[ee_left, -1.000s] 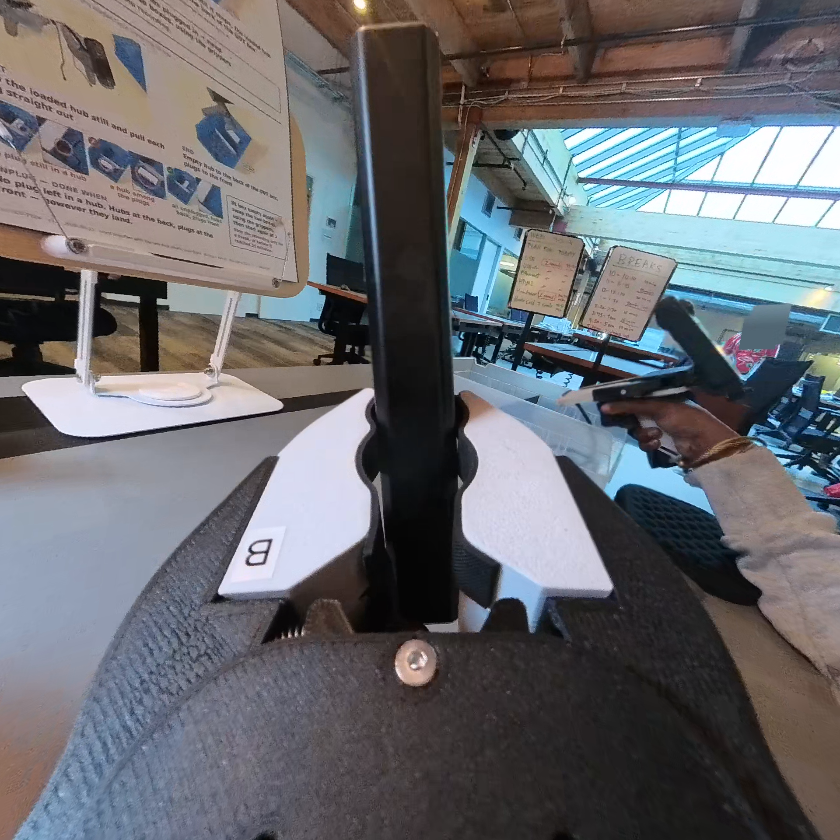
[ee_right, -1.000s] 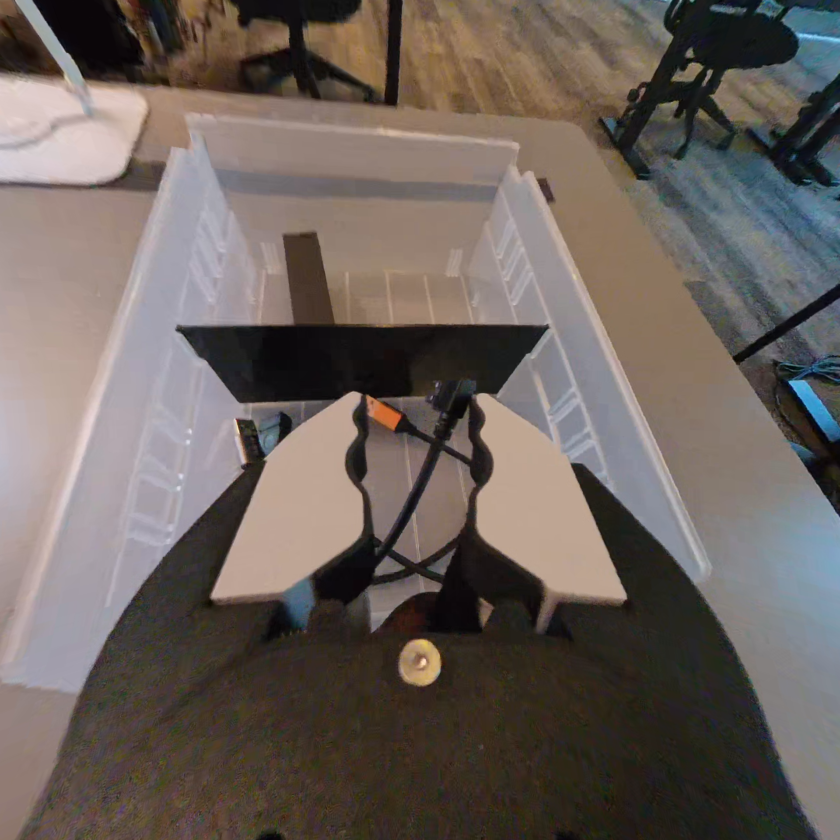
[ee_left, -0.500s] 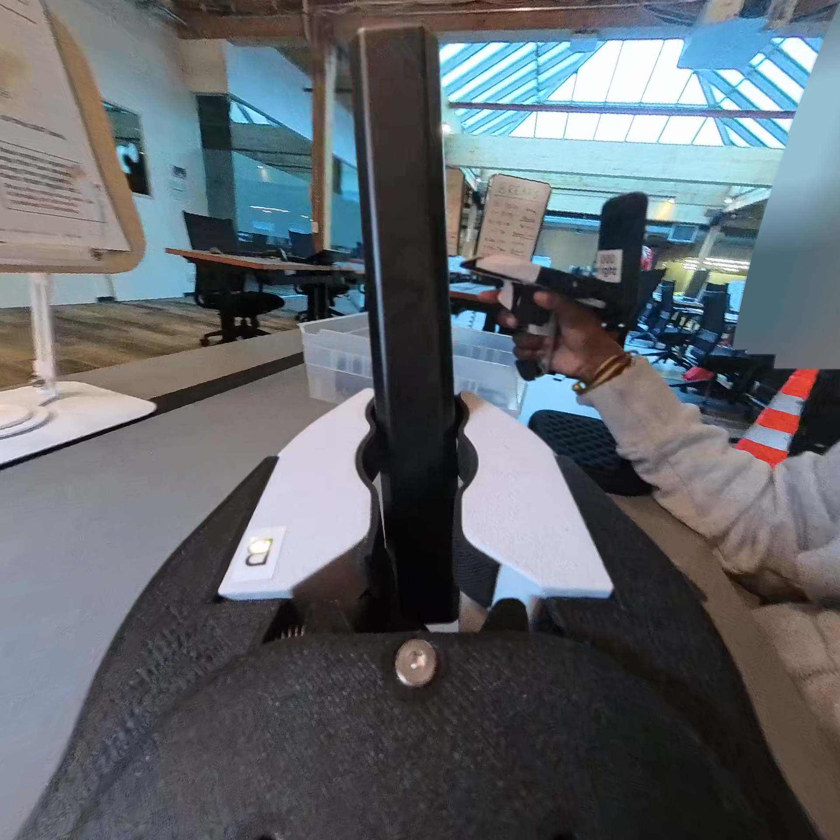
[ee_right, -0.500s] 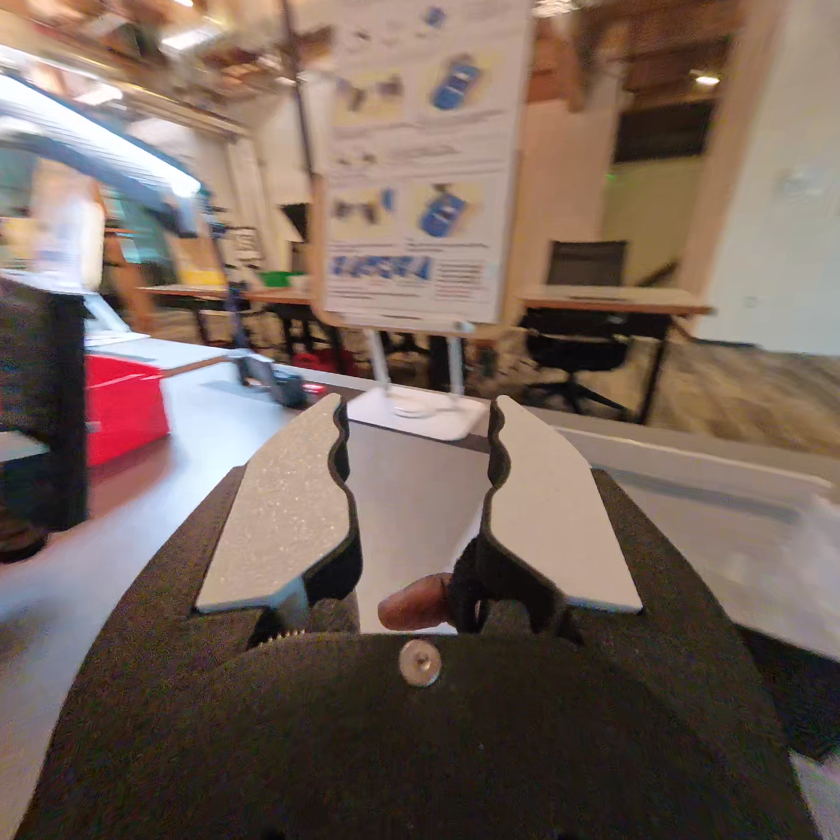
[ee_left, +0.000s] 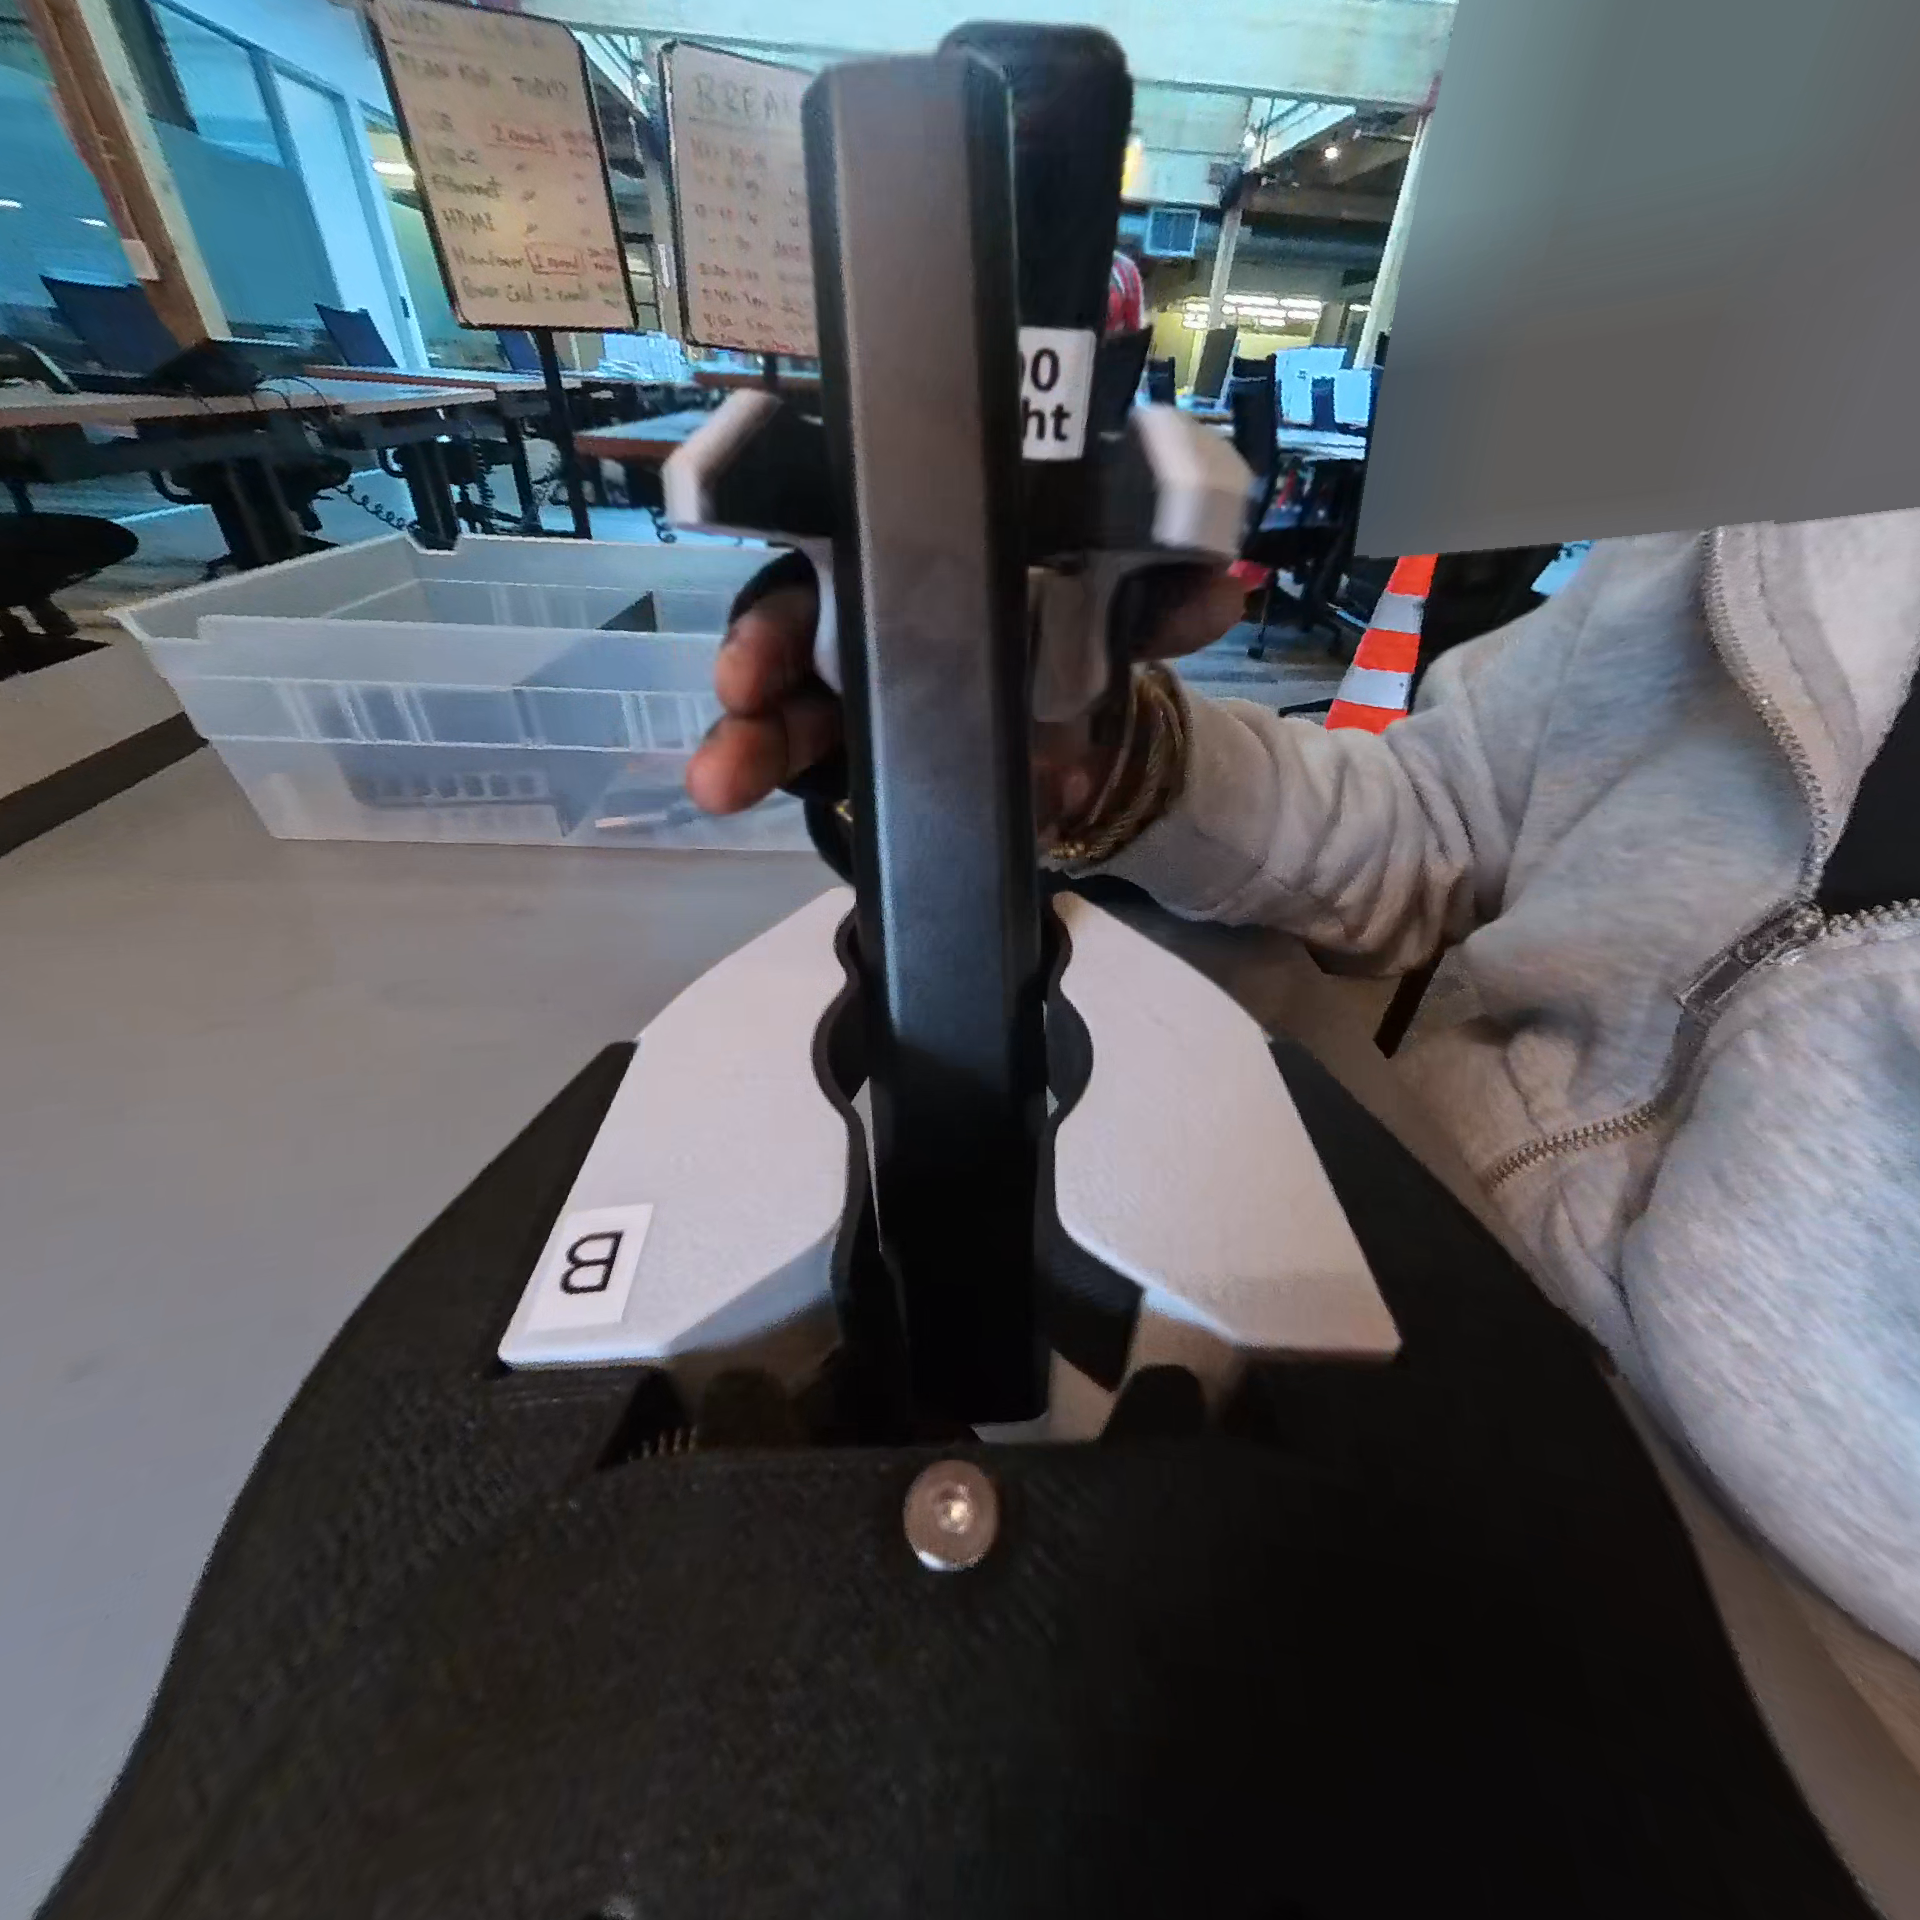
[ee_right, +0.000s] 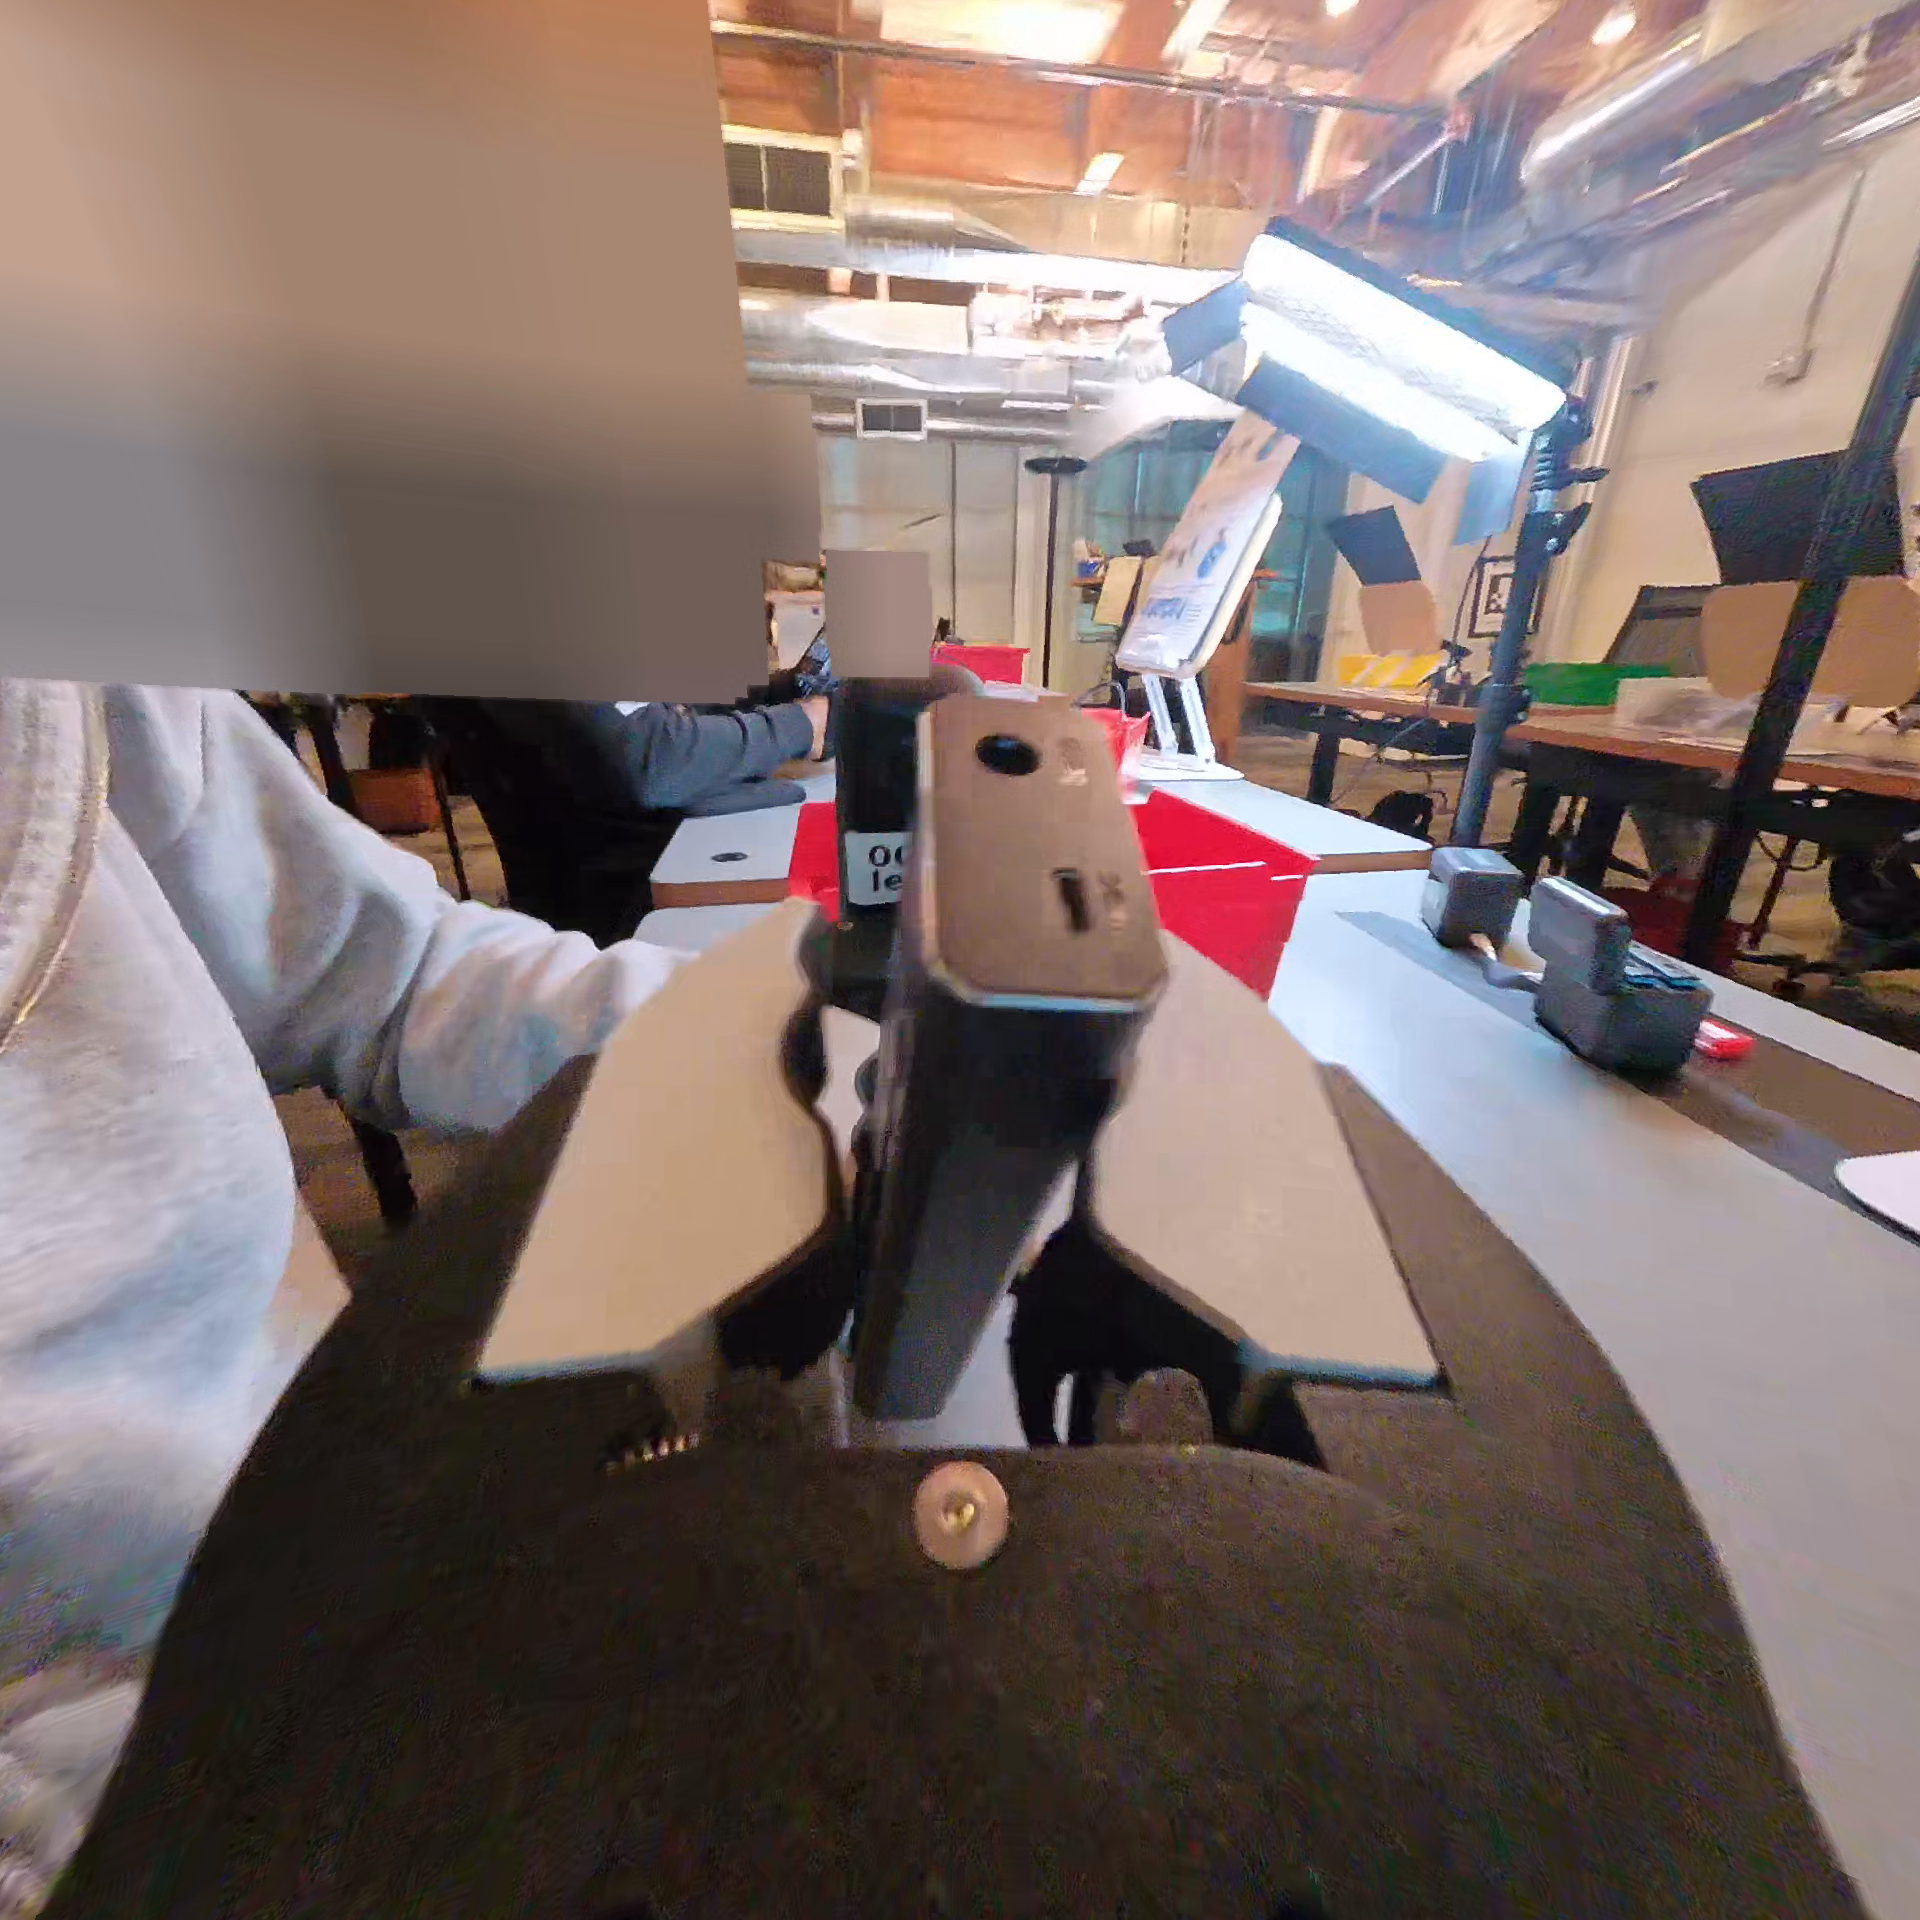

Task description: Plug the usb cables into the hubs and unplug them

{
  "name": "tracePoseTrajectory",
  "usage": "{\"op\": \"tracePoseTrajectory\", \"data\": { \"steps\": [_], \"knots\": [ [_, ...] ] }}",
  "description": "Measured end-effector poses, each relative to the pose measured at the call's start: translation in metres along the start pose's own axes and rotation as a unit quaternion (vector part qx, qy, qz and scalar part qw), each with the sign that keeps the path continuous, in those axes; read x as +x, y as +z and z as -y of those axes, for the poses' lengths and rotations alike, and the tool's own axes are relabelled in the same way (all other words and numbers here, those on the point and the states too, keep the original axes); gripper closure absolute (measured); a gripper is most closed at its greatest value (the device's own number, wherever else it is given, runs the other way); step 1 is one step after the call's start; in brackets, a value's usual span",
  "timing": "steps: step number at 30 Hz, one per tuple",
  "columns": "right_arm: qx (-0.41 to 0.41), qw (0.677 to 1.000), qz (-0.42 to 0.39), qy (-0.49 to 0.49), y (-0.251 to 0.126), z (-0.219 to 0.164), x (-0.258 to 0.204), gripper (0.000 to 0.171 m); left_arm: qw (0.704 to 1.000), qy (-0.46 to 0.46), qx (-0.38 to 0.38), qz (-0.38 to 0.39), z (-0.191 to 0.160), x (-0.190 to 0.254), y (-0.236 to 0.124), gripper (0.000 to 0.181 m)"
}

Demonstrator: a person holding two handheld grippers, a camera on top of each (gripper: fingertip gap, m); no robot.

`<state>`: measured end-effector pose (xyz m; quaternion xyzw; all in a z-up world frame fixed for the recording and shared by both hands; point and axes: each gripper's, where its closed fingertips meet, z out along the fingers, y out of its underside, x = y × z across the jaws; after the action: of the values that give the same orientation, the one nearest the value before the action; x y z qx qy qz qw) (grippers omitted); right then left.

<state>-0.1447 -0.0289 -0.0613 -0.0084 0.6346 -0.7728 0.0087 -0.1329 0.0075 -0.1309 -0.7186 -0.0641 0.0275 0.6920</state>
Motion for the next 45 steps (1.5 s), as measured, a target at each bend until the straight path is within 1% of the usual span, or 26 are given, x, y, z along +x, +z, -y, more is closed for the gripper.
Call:
{"op": "tracePoseTrajectory", "data": {
  "steps": [1, 2, 3, 4, 5, 6, 7, 8, 10, 12, 14, 16, 18, 19, 20, 21, 23, 26, 29, 31, 33, 36, 38, 39, 45],
  "knots": [
    [0.009, 1.000, 0.001, 0.004, 0.001, 0.001, 0.001, 0.139, 1.000, 0.000, -0.002, -0.007, -0.001, 0.002, 0.001, 0.151],
    [0.006, 1.000, 0.014, 0.014, 0.002, 0.002, -0.001, 0.140, 1.000, -0.005, 0.006, -0.009, 0.001, 0.001, 0.001, 0.151],
    [0.003, 1.000, 0.016, 0.004, 0.002, 0.004, -0.002, 0.140, 0.999, -0.013, 0.033, 0.003, 0.008, -0.003, 0.000, 0.147],
    [0.009, 1.000, 0.009, -0.012, 0.002, 0.011, 0.000, 0.140, 0.996, -0.024, 0.076, 0.031, 0.020, -0.012, -0.005, 0.130],
    [0.021, 0.999, -0.006, -0.028, 0.001, 0.022, 0.004, 0.140, 0.990, -0.034, 0.121, 0.066, 0.032, -0.023, -0.012, 0.109],
    [0.033, 0.998, -0.021, -0.040, -0.002, 0.037, 0.009, 0.141, 0.980, -0.038, 0.166, 0.105, 0.044, -0.035, -0.023, 0.085],
    [0.045, 0.997, -0.033, -0.048, -0.007, 0.055, 0.016, 0.140, 0.967, -0.045, 0.205, 0.146, 0.053, -0.049, -0.035, 0.067],
    [0.056, 0.996, -0.045, -0.055, -0.012, 0.076, 0.022, 0.141, 0.953, -0.053, 0.241, 0.177, 0.061, -0.060, -0.048, 0.055],
    [0.061, 0.990, -0.091, -0.083, -0.026, 0.119, 0.043, 0.140, 0.928, -0.070, 0.311, 0.192, 0.075, -0.071, -0.072, 0.050],
    [0.031, 0.977, -0.169, -0.128, -0.044, 0.157, 0.073, 0.140, 0.901, -0.106, 0.365, 0.209, 0.082, -0.083, -0.093, 0.044],
    [-0.020, 0.948, -0.259, -0.186, -0.071, 0.184, 0.108, 0.140, 0.878, -0.132, 0.403, 0.222, 0.082, -0.093, -0.110, 0.044],
    [-0.073, 0.902, -0.361, -0.225, -0.111, 0.193, 0.147, 0.140, 0.862, -0.159, 0.425, 0.226, 0.080, -0.100, -0.121, 0.044],
    [-0.112, 0.844, -0.474, -0.226, -0.163, 0.185, 0.188, 0.140, 0.847, -0.189, 0.445, 0.222, 0.079, -0.106, -0.128, 0.044],
    [-0.132, 0.813, -0.520, -0.226, -0.189, 0.175, 0.207, 0.140, 0.840, -0.199, 0.453, 0.223, 0.077, -0.108, -0.131, 0.045],
    [-0.162, 0.789, -0.549, -0.223, -0.212, 0.160, 0.225, 0.140, 0.836, -0.207, 0.458, 0.220, 0.077, -0.110, -0.133, 0.046],
    [-0.188, 0.772, -0.570, -0.208, -0.234, 0.143, 0.241, 0.140, 0.833, -0.215, 0.462, 0.216, 0.076, -0.111, -0.134, 0.047],
    [-0.205, 0.754, -0.602, -0.164, -0.271, 0.110, 0.267, 0.140, 0.830, -0.224, 0.466, 0.207, 0.075, -0.111, -0.133, 0.051],
    [-0.174, 0.756, -0.622, -0.109, -0.301, 0.077, 0.288, 0.140, 0.829, -0.230, 0.464, 0.210, 0.073, -0.113, -0.132, 0.054],
    [-0.144, 0.757, -0.629, -0.107, -0.310, 0.065, 0.294, 0.140, 0.825, -0.233, 0.473, 0.203, 0.076, -0.111, -0.134, 0.056],
    [-0.153, 0.754, -0.630, -0.101, -0.314, 0.054, 0.297, 0.140, 0.824, -0.235, 0.474, 0.200, 0.076, -0.112, -0.135, 0.056],
    [-0.197, 0.744, -0.633, -0.087, -0.317, 0.040, 0.300, 0.140, 0.823, -0.237, 0.477, 0.196, 0.076, -0.111, -0.134, 0.057],
    [-0.278, 0.722, -0.626, -0.099, -0.320, 0.020, 0.301, 0.140, 0.824, -0.235, 0.479, 0.192, 0.078, -0.110, -0.135, 0.057],
    [-0.317, 0.712, -0.620, -0.093, -0.319, 0.007, 0.303, 0.140, 0.824, -0.233, 0.480, 0.190, 0.079, -0.109, -0.136, 0.059],
    [-0.336, 0.710, -0.613, -0.084, -0.318, 0.000, 0.302, 0.140, 0.824, -0.234, 0.480, 0.189, 0.079, -0.109, -0.135, 0.059],
    [-0.383, 0.724, -0.572, -0.051, -0.298, -0.016, 0.296, 0.137, 0.825, -0.238, 0.480, 0.180, 0.079, -0.108, -0.134, 0.060]
  ]
}}
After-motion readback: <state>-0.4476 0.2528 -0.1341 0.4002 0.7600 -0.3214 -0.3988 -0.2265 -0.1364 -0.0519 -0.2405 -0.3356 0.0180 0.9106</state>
